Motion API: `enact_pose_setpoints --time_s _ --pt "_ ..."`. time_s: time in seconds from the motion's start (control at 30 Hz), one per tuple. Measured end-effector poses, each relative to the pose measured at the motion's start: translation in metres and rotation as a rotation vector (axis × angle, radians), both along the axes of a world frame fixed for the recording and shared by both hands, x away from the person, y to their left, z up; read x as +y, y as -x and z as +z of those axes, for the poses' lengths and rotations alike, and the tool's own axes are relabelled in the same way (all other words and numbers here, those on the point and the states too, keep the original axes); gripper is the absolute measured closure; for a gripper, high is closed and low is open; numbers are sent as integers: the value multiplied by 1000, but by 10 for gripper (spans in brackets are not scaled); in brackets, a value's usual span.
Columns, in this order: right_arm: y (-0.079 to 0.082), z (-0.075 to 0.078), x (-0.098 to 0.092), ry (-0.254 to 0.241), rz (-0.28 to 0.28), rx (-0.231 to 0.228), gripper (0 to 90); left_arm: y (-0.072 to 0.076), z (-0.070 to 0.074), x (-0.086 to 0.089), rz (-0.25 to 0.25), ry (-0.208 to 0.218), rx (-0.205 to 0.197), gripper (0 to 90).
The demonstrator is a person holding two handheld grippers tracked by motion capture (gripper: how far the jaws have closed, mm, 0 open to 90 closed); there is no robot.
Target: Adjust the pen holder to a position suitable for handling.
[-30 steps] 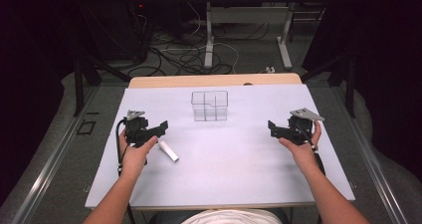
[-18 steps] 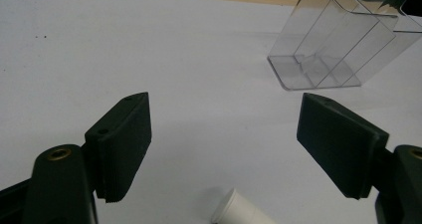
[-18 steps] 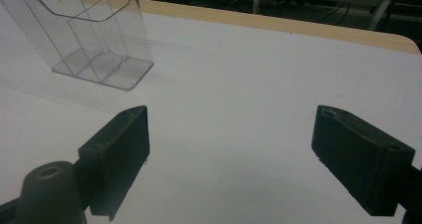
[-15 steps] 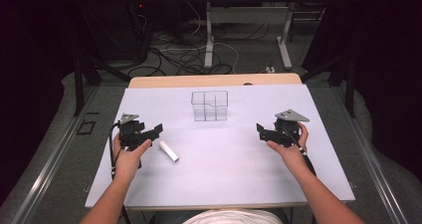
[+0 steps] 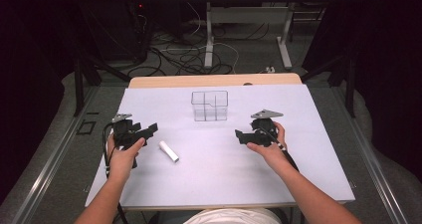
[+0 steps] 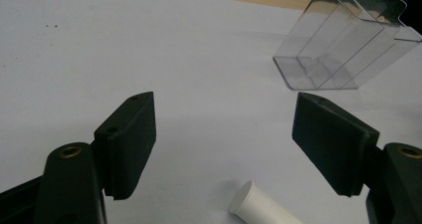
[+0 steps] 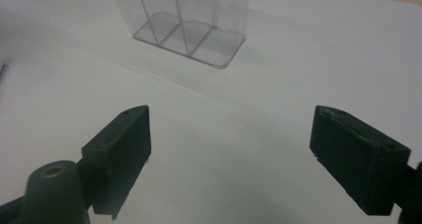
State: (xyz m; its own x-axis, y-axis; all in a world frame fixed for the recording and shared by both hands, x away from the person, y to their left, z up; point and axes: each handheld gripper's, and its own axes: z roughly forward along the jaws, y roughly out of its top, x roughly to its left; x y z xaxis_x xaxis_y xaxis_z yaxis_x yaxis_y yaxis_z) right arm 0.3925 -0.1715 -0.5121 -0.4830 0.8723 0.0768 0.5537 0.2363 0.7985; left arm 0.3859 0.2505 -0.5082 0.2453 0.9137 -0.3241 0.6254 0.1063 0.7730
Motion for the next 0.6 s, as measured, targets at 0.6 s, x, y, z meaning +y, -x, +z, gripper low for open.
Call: enact_pose_setpoints --time_s 0.6 --pt "-2 -1 71 28 130 98 227 3 4 1 -37 19 52 287"
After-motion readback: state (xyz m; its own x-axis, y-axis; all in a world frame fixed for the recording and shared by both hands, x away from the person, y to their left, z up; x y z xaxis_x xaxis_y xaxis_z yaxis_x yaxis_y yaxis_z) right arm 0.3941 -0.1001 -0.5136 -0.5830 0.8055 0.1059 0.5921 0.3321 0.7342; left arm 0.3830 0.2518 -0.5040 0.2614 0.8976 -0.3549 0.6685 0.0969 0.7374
